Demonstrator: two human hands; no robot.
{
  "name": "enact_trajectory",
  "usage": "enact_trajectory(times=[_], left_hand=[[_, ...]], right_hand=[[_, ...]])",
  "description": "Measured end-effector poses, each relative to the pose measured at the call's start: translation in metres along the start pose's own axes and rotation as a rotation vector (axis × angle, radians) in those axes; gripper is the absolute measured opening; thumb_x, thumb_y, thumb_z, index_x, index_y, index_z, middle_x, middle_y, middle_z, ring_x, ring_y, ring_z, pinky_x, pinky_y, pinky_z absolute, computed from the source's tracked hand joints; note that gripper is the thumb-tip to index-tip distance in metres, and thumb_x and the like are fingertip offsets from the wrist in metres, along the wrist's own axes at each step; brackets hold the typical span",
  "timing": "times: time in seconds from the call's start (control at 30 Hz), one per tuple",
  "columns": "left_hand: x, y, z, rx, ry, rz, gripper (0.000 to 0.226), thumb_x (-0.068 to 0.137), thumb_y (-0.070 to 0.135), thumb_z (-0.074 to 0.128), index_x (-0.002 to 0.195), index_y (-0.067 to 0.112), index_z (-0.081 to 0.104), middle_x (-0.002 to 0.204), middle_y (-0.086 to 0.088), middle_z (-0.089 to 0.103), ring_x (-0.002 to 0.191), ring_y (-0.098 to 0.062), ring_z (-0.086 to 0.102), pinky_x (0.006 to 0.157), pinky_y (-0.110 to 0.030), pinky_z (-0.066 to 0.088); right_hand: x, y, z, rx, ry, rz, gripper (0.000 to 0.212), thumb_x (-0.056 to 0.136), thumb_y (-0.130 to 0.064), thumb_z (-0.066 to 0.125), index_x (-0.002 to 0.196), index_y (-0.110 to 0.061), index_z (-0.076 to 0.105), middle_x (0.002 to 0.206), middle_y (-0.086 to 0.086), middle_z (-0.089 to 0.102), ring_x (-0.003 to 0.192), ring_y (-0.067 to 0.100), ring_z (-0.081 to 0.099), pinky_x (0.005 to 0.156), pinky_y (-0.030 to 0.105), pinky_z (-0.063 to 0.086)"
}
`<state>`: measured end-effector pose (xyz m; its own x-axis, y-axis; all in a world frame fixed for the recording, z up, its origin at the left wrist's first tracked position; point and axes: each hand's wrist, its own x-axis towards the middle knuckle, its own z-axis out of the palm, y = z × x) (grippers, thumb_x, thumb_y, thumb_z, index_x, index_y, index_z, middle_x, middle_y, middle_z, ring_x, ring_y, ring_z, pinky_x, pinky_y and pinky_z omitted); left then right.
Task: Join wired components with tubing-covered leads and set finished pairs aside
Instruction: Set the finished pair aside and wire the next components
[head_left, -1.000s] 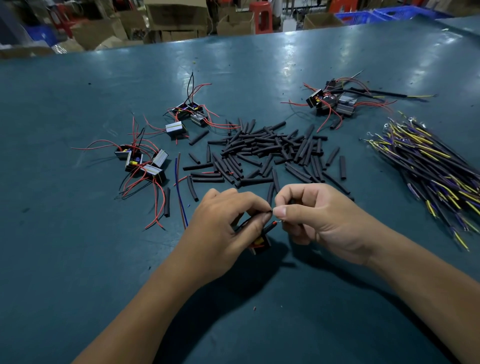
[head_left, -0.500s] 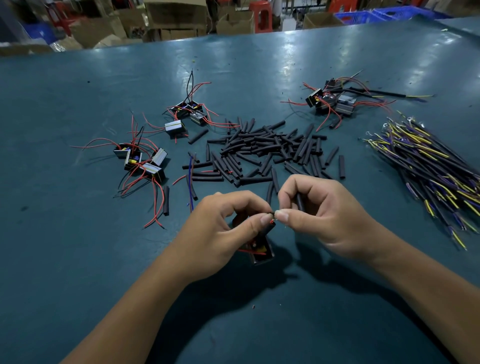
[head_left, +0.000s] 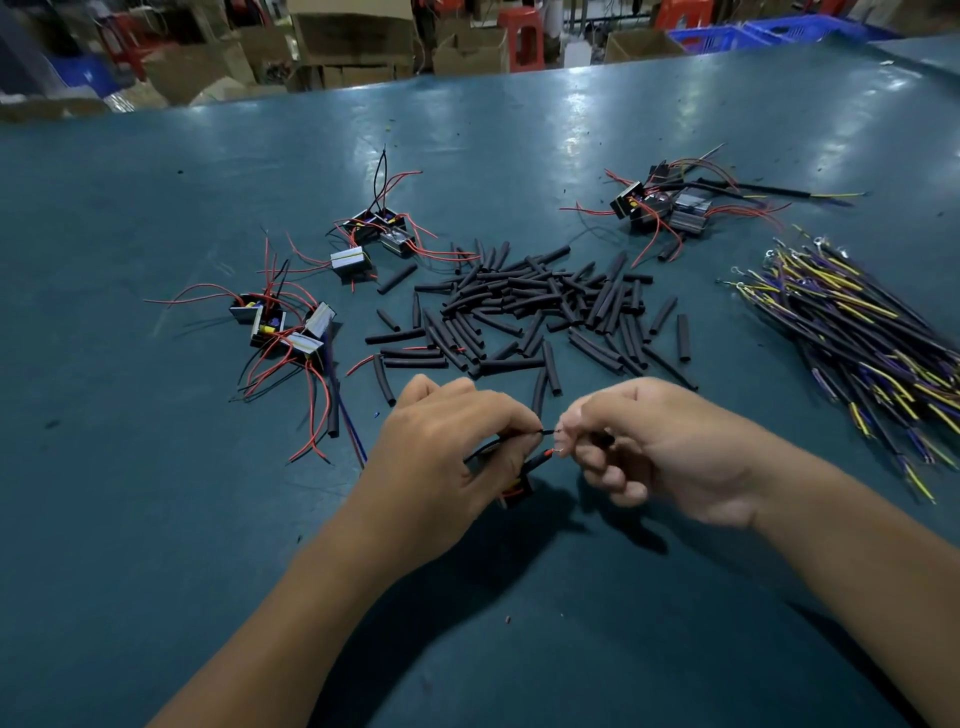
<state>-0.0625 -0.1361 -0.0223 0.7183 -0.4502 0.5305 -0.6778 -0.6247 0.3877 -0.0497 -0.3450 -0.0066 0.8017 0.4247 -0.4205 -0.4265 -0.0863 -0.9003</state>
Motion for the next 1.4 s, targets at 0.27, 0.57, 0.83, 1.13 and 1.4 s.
enact_trajectory(times=[0.27, 0.57, 0.83, 1.13, 1.4], left_hand=[[0.0001, -0.0018, 0.0024, 0.049, -0.005, 0.038, 0.014, 0.095, 0.026, 0.057, 0.087, 0.020, 0.068, 0.078, 0.018, 0.060, 0.068, -0.011, 0.050, 0.067, -0.039, 0.036], [0.0011, 0.0001, 0.0004, 0.082, -0.024, 0.061, 0.015, 0.095, 0.024, 0.057, 0.088, 0.018, 0.069, 0.080, 0.014, 0.065, 0.069, -0.015, 0.054, 0.068, -0.035, 0.035], [0.0021, 0.0011, -0.0006, 0.009, -0.009, 0.028, 0.014, 0.094, 0.024, 0.057, 0.088, 0.019, 0.068, 0.078, 0.021, 0.054, 0.068, -0.008, 0.045, 0.068, -0.036, 0.035], [0.0009, 0.0004, -0.0004, 0.008, 0.000, 0.026, 0.009, 0.094, 0.022, 0.063, 0.088, 0.019, 0.069, 0.078, 0.016, 0.062, 0.067, -0.012, 0.048, 0.068, -0.039, 0.036], [0.0010, -0.0008, -0.0005, 0.007, -0.041, 0.008, 0.015, 0.094, 0.029, 0.059, 0.088, 0.021, 0.070, 0.077, 0.017, 0.061, 0.068, -0.008, 0.049, 0.069, -0.033, 0.034]], right_hand=[[0.0011, -0.0006, 0.0025, 0.155, -0.066, 0.120, 0.034, 0.091, -0.012, 0.051, 0.060, -0.014, 0.065, 0.057, -0.002, 0.043, 0.044, 0.007, 0.036, 0.033, 0.015, 0.027], [0.0016, 0.0022, 0.0017, 0.166, -0.089, 0.133, 0.033, 0.091, -0.011, 0.050, 0.061, -0.013, 0.065, 0.057, -0.001, 0.044, 0.044, 0.008, 0.037, 0.033, 0.015, 0.027], [0.0011, 0.0004, 0.0052, 0.121, -0.072, 0.024, 0.030, 0.088, -0.010, 0.054, 0.060, -0.014, 0.064, 0.057, 0.000, 0.045, 0.045, 0.009, 0.038, 0.035, 0.016, 0.028], [-0.0004, 0.0010, 0.0048, 0.033, -0.018, -0.064, 0.033, 0.089, -0.005, 0.052, 0.061, -0.012, 0.067, 0.054, 0.001, 0.048, 0.043, 0.009, 0.040, 0.036, 0.017, 0.029], [-0.0001, 0.0058, 0.0037, -0.627, 0.200, -0.536, 0.016, 0.078, -0.017, 0.061, 0.062, -0.019, 0.063, 0.046, -0.009, 0.051, 0.040, 0.004, 0.040, 0.042, 0.017, 0.033]])
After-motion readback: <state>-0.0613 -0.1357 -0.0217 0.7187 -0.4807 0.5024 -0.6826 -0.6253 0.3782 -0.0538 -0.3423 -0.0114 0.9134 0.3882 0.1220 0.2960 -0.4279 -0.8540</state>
